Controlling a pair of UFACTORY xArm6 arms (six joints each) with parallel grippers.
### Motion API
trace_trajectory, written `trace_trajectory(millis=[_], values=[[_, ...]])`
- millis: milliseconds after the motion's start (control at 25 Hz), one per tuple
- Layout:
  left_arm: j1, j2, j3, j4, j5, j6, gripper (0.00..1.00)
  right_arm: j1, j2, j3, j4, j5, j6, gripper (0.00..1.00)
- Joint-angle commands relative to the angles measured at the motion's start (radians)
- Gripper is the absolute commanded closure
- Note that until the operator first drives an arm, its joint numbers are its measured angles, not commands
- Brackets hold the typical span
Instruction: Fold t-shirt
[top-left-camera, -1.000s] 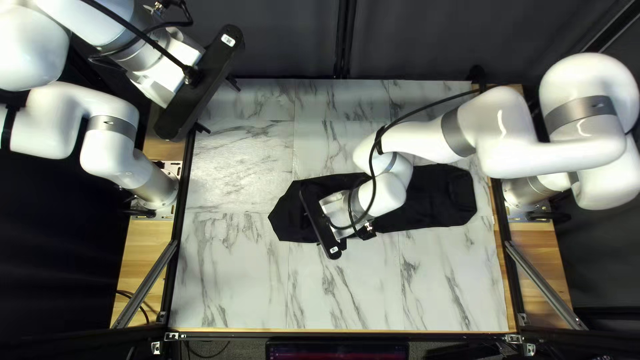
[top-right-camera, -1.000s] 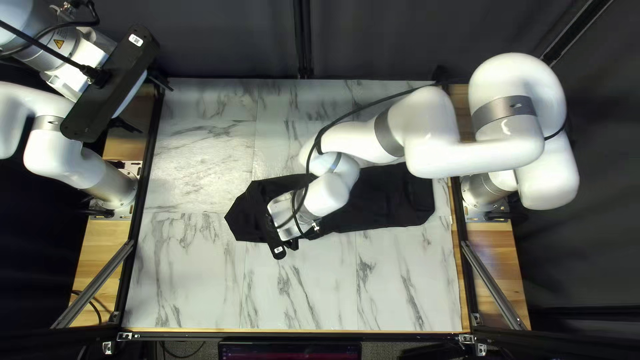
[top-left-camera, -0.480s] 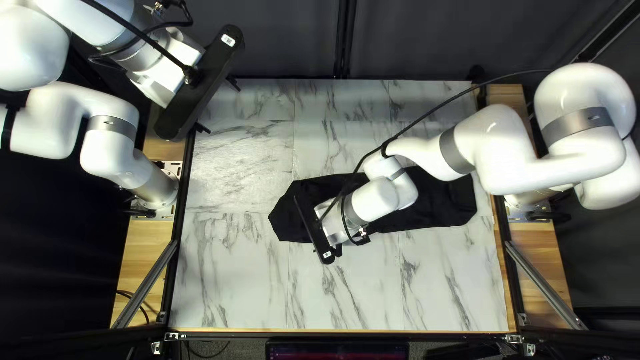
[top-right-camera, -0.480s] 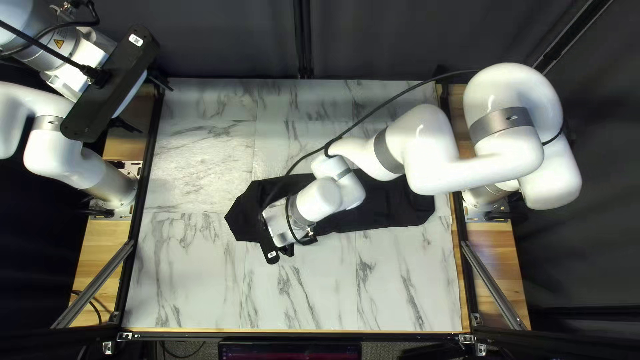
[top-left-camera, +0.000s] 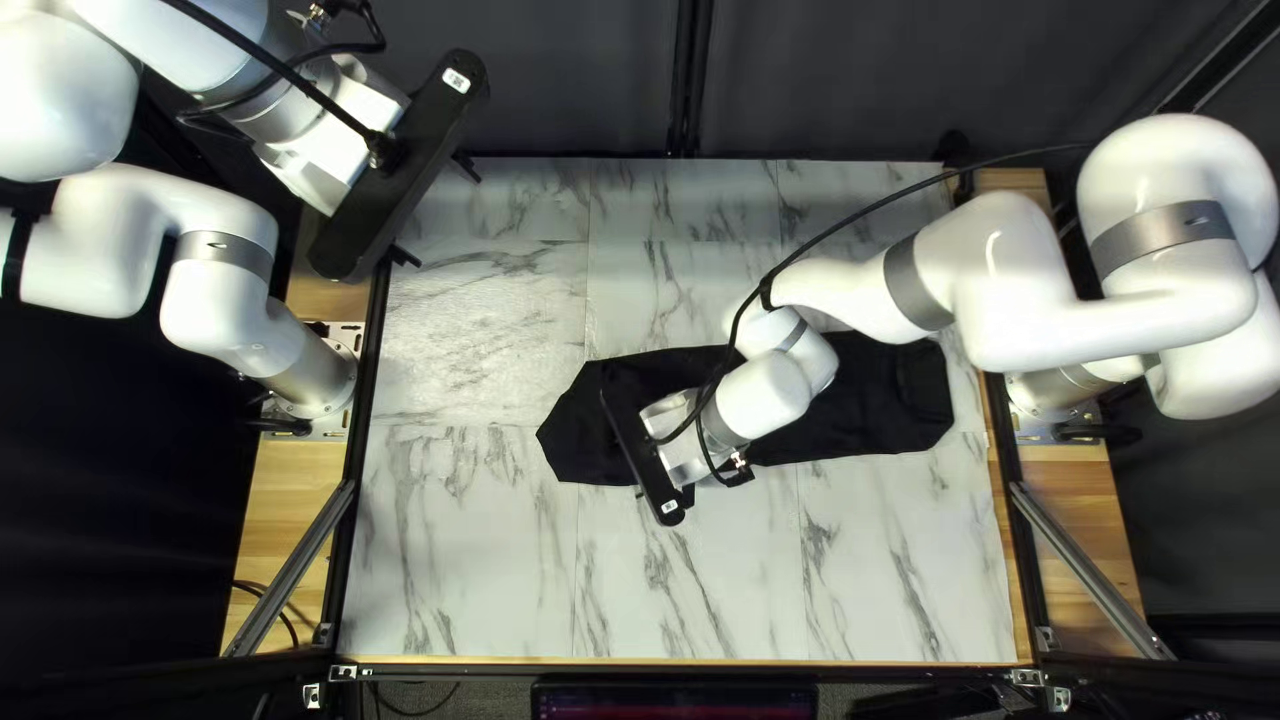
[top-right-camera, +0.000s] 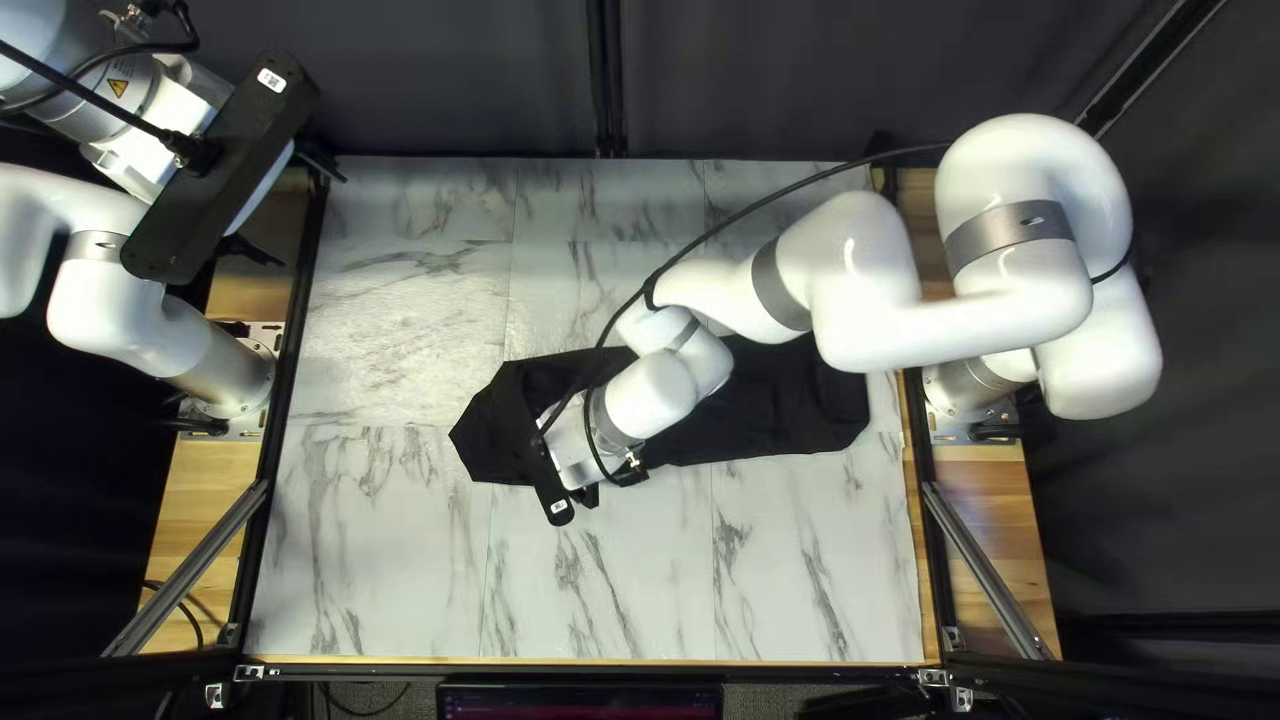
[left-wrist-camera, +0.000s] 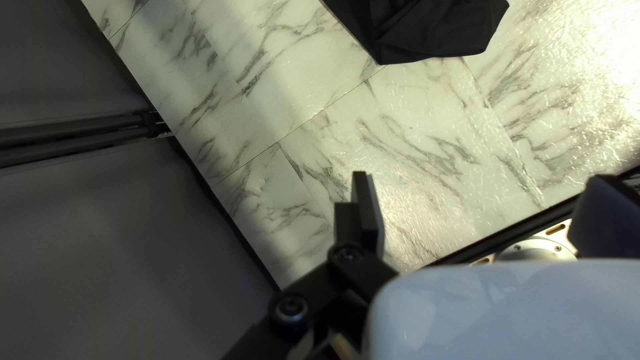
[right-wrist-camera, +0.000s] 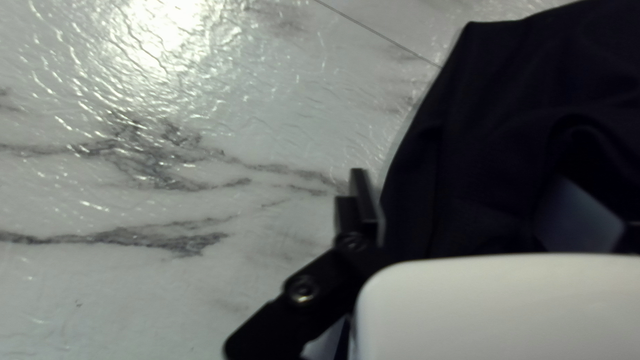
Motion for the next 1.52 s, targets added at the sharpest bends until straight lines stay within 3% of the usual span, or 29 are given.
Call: trace_trajectory(millis=[40, 800, 1240, 1320, 1360, 1400, 1520], values=[[0.0, 0.0, 0.0, 0.0, 0.0, 0.0, 0.0, -0.006, -0.028, 0.013, -0.059, 0.017, 0.057, 1.0], [0.0, 0.0, 0.0, 0.0, 0.0, 0.0, 0.0, 0.113, -0.188, 0.043, -0.101, 0.181, 0.2, 1.0], [0.0, 0.0, 0.0, 0.0, 0.0, 0.0, 0.0, 0.123, -0.176, 0.057, -0.287, 0.171, 0.43, 1.0], [0.0, 0.0, 0.0, 0.0, 0.0, 0.0, 0.0, 0.117, -0.183, 0.069, -0.292, 0.165, 0.437, 0.86], [0.0, 0.0, 0.0, 0.0, 0.0, 0.0, 0.0, 0.113, -0.188, 0.074, -0.282, 0.161, 0.426, 0.97], [0.0, 0.0, 0.0, 0.0, 0.0, 0.0, 0.0, 0.111, -0.19, 0.077, -0.277, 0.16, 0.42, 1.0], [0.0, 0.0, 0.0, 0.0, 0.0, 0.0, 0.0, 0.107, -0.224, 0.088, -0.199, 0.167, 0.333, 1.0]])
